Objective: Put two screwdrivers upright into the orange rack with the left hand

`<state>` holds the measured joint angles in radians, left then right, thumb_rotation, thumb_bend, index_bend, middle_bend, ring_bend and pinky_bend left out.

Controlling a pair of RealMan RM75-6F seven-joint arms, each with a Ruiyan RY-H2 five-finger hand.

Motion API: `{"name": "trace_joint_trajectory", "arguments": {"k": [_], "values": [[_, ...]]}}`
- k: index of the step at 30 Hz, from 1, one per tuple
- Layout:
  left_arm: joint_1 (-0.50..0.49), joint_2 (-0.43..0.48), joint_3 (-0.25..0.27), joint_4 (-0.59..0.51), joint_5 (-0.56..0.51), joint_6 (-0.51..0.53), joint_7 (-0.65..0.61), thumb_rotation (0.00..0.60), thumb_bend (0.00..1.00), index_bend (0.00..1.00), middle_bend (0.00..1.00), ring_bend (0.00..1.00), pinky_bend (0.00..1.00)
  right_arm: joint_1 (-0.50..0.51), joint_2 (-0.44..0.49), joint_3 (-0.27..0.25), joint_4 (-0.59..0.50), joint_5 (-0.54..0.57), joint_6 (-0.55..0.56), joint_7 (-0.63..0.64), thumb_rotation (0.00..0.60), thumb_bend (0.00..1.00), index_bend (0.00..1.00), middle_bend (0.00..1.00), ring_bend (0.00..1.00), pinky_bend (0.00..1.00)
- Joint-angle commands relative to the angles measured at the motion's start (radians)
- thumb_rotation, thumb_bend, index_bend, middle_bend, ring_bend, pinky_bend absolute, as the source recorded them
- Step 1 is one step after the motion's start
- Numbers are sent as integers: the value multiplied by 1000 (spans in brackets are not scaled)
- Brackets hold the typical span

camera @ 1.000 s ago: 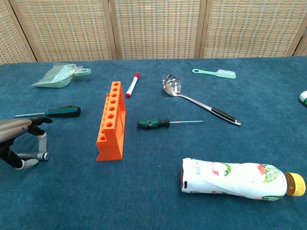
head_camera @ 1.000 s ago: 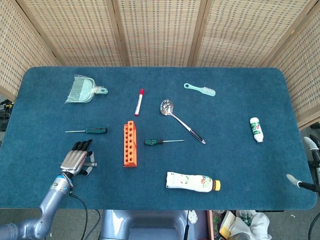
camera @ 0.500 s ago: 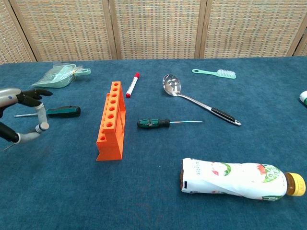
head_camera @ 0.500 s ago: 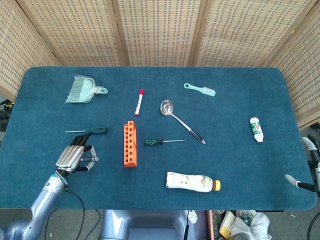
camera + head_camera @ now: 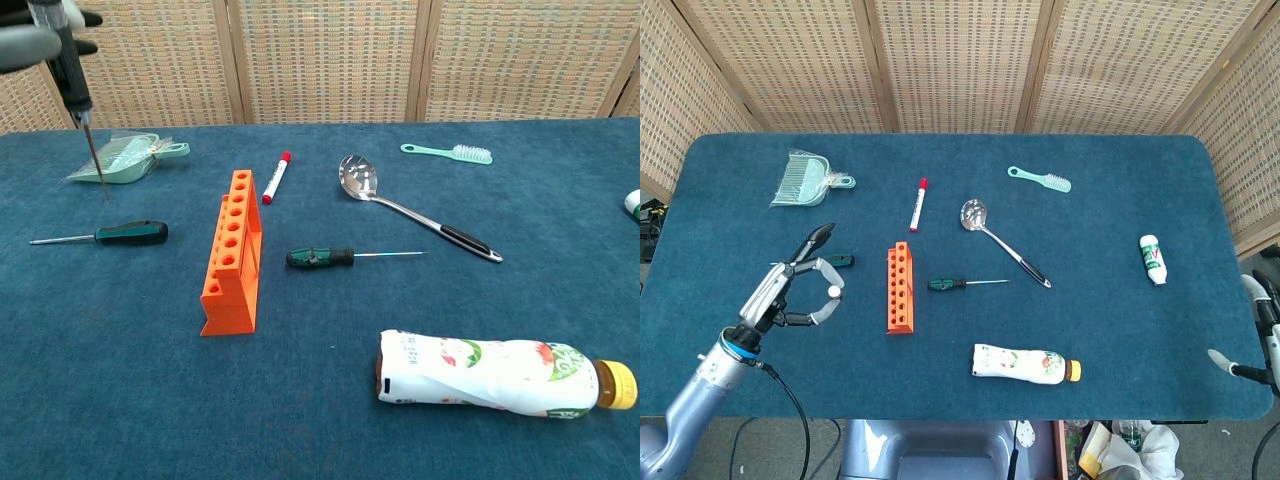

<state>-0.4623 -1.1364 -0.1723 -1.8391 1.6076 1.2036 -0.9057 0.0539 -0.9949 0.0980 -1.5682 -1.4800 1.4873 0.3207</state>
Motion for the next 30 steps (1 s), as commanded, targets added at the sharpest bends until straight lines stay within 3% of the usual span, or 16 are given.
{"name": "trace_joint_trajectory", "arguments": {"k": [1, 9, 17, 30], "values": [[-57, 34, -20, -62, 37, -11, -103, 600, 394, 586, 0, 0, 0, 0, 0, 0, -1, 0, 1, -1, 600, 0, 0, 0, 0, 0], [-118, -21, -9, -77, -5, -86, -42, 600, 394, 586, 0, 0, 0, 1, 1, 2, 3, 6, -3, 7, 600, 0, 0, 0, 0, 0], [-164, -79, -6, -46, -115, -174, 43, 600, 393, 586, 0, 0, 0, 2, 6, 4, 9, 11, -8, 26, 600, 0, 0, 0, 0, 0], [-192, -125, -14, -9, -198, -221, 99, 600, 394, 587, 0, 0, 0, 6, 9, 7, 12, 20, -19, 38, 600, 0, 0, 0, 0, 0]]}}
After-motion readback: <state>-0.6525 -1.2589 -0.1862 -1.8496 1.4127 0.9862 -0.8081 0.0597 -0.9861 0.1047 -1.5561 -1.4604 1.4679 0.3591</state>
